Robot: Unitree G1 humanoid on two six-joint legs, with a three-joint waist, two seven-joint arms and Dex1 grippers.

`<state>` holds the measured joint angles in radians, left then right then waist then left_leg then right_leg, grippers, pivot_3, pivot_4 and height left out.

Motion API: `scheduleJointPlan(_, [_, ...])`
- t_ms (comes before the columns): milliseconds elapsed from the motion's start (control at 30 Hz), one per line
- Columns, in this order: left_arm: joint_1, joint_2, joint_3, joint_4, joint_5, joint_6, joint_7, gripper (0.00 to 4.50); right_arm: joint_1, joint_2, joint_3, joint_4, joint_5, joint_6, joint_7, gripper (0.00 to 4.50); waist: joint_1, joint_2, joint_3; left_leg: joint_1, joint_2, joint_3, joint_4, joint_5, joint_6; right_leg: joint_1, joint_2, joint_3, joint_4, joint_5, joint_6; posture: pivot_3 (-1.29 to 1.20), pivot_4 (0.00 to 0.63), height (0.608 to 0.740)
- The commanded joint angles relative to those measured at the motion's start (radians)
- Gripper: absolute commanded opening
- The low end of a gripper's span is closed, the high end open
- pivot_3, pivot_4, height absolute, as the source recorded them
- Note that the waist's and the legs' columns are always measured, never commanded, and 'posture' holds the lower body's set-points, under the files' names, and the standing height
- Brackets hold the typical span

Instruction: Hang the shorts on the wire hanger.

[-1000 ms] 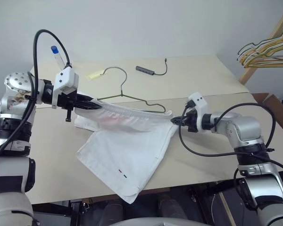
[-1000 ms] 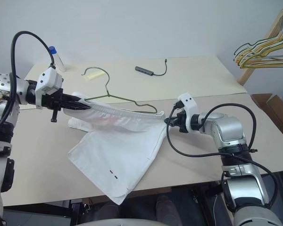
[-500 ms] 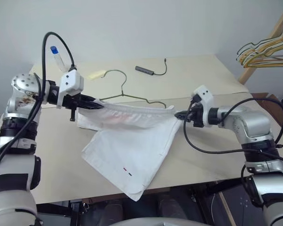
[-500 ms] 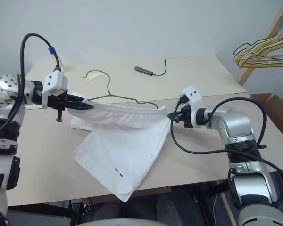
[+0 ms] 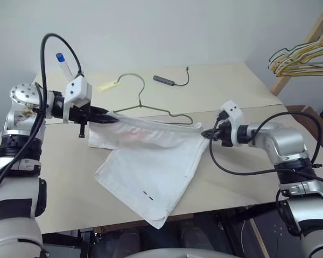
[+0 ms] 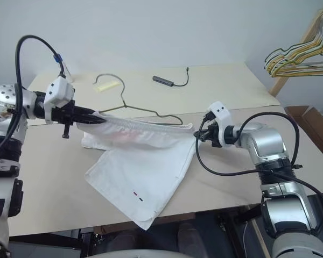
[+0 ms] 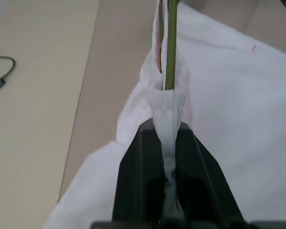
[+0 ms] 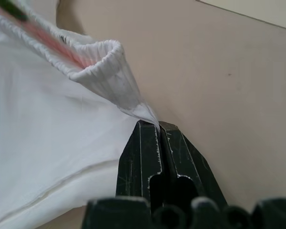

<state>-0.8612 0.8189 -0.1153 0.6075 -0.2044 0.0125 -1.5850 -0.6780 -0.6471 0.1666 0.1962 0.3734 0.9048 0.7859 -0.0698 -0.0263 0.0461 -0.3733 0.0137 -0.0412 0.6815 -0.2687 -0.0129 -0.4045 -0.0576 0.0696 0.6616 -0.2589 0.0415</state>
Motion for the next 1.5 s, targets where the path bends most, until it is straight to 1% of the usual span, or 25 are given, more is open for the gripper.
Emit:
scheduleJointPlan(33, [-0.024,0.036,0.019,0.044,0.052,-0.035,0.056,0.00,-0.025,-0.027,-0.021,0.012,-0.042,-0.021,-0.003,0.04,0.001,0.000,0.000,0.000,0.000,0.000,0.000,0.000,0.000,0.000,0.000,0.000,0.000,0.000,0.000,0.01,0.000,0.740])
scheduleJointPlan(167, [-0.029,0.028,0.024,0.060,0.066,-0.045,0.081,0.00,-0.037,-0.036,-0.013,-0.014,-0.047,-0.028,-0.004,0.04,0.003,0.000,0.000,0.000,0.000,0.000,0.000,0.000,0.000,0.000,0.000,0.000,0.000,0.000,0.000,0.01,0.000,0.740])
scheduleJointPlan(233, [-0.029,0.024,0.024,0.059,0.078,-0.056,0.110,0.00,-0.032,-0.055,0.005,-0.069,-0.069,-0.074,0.009,0.04,0.003,0.000,0.000,0.000,0.000,0.000,0.000,0.000,0.000,0.000,0.000,0.000,0.000,0.000,0.000,0.01,0.000,0.740])
scheduleJointPlan(300, [-0.031,0.012,0.033,0.054,0.067,-0.053,0.121,0.00,-0.031,-0.084,0.038,-0.161,-0.111,-0.134,0.025,0.04,0.004,0.000,0.000,0.000,0.000,0.000,0.000,0.000,0.000,0.000,0.000,0.000,0.000,0.000,0.000,0.01,0.000,0.740])
scheduleJointPlan(333, [-0.032,0.006,0.037,0.046,0.056,-0.047,0.117,0.00,-0.039,-0.106,0.072,-0.217,-0.159,-0.198,0.033,0.04,0.004,0.000,0.000,-0.001,0.000,0.000,0.000,0.000,0.000,-0.001,0.000,0.000,0.000,0.000,0.000,0.01,0.000,0.740])
scheduleJointPlan(400, [-0.031,0.000,0.040,0.037,0.045,-0.041,0.113,0.00,-0.054,-0.127,0.110,-0.275,-0.215,-0.259,0.038,0.04,0.006,0.000,0.000,-0.001,0.000,0.000,0.000,0.000,0.000,-0.001,0.000,0.000,0.000,0.000,0.000,0.01,0.000,0.740])
scheduleJointPlan(467, [-0.034,-0.002,0.036,0.038,0.051,-0.054,0.109,0.00,-0.137,-0.116,0.131,-0.310,-0.218,-0.201,0.062,0.04,0.000,0.000,0.000,-0.001,0.000,0.000,0.000,0.000,0.000,-0.001,0.000,0.000,0.000,0.000,0.000,-0.01,0.000,0.740])
scheduleJointPlan(533, [-0.045,-0.012,0.034,0.044,0.057,-0.065,0.120,0.00,-0.229,-0.121,0.187,-0.338,-0.242,-0.153,0.116,0.04,-0.003,0.001,0.001,0.000,0.000,0.002,0.000,0.000,0.000,-0.001,0.000,0.001,0.000,0.000,0.000,-0.02,0.000,0.740])
scheduleJointPlan(600, [-0.056,-0.023,0.039,0.048,0.049,-0.067,0.120,0.00,-0.278,-0.136,0.254,-0.353,-0.295,-0.173,0.160,0.04,-0.001,0.001,0.001,0.000,0.001,0.001,0.000,0.000,0.000,-0.001,0.000,0.000,0.001,0.000,0.000,-0.03,0.000,0.740])
scheduleJointPlan(667, [-0.065,-0.031,0.042,0.054,0.042,-0.075,0.112,0.00,-0.317,-0.120,0.283,-0.358,-0.308,-0.179,0.192,0.04,0.000,0.001,0.000,0.000,0.001,0.000,-0.001,0.000,0.000,-0.001,0.000,-0.001,0.001,-0.001,-0.001,-0.03,0.000,0.740])
scheduleJointPlan(833, [-0.068,-0.038,0.048,0.050,0.034,-0.082,0.098,0.00,-0.363,-0.091,0.311,-0.368,-0.327,-0.200,0.255,0.04,0.001,0.001,0.000,-0.001,0.000,0.001,0.001,0.000,0.000,-0.001,-0.001,-0.001,0.000,0.000,0.000,-0.03,0.000,0.740])
scheduleJointPlan(933, [-0.059,-0.041,0.057,0.035,0.022,-0.073,0.097,0.00,-0.380,-0.069,0.331,-0.349,-0.372,-0.221,0.249,0.04,0.000,0.001,0.000,-0.001,0.000,0.001,0.001,0.000,0.000,-0.001,-0.001,-0.001,0.001,0.000,-0.001,-0.02,0.000,0.740])
scheduleJointPlan(1133, [-0.025,-0.031,0.067,-0.007,0.010,-0.070,0.093,0.00,-0.419,-0.013,0.278,-0.302,-0.374,-0.187,0.240,0.04,-0.001,0.001,0.000,-0.001,0.000,0.000,0.000,0.000,0.000,-0.002,0.000,-0.001,0.001,0.000,-0.001,-0.01,0.000,0.740])
scheduleJointPlan(1233, [-0.019,-0.038,0.090,-0.023,-0.014,-0.049,0.094,0.00,-0.396,-0.024,0.297,-0.311,-0.402,-0.261,0.248,0.04,0.000,0.001,0.000,-0.001,0.000,0.000,0.000,0.000,0.000,-0.001,0.000,-0.001,0.002,0.000,-0.001,-0.01,0.000,0.740])
scheduleJointPlan(1300, [-0.019,-0.041,0.102,-0.034,-0.031,-0.033,0.091,0.00,-0.376,-0.021,0.294,-0.306,-0.424,-0.338,0.228,0.04,0.000,0.001,0.000,-0.001,0.000,0.000,0.000,0.000,0.000,-0.001,-0.001,-0.001,0.001,0.000,-0.001,0.00,0.000,0.740])
scheduleJointPlan(1400, [-0.015,-0.040,0.106,-0.043,-0.033,-0.028,0.092,0.00,-0.358,-0.037,0.290,-0.299,-0.458,-0.429,0.220,0.77,0.002,0.001,0.000,-0.001,0.000,0.000,0.000,0.000,0.000,-0.001,-0.001,-0.001,0.001,0.000,-0.001,-0.01,0.000,0.740])
scheduleJointPlan(1500, [-0.010,-0.044,0.108,-0.048,-0.033,-0.028,0.089,0.00,-0.342,-0.036,0.275,-0.298,-0.453,-0.449,0.236,1.77,0.001,0.001,0.000,-0.001,0.000,0.000,0.000,0.000,0.000,-0.001,-0.001,-0.001,0.001,0.000,-0.001,-0.01,0.000,0.740])
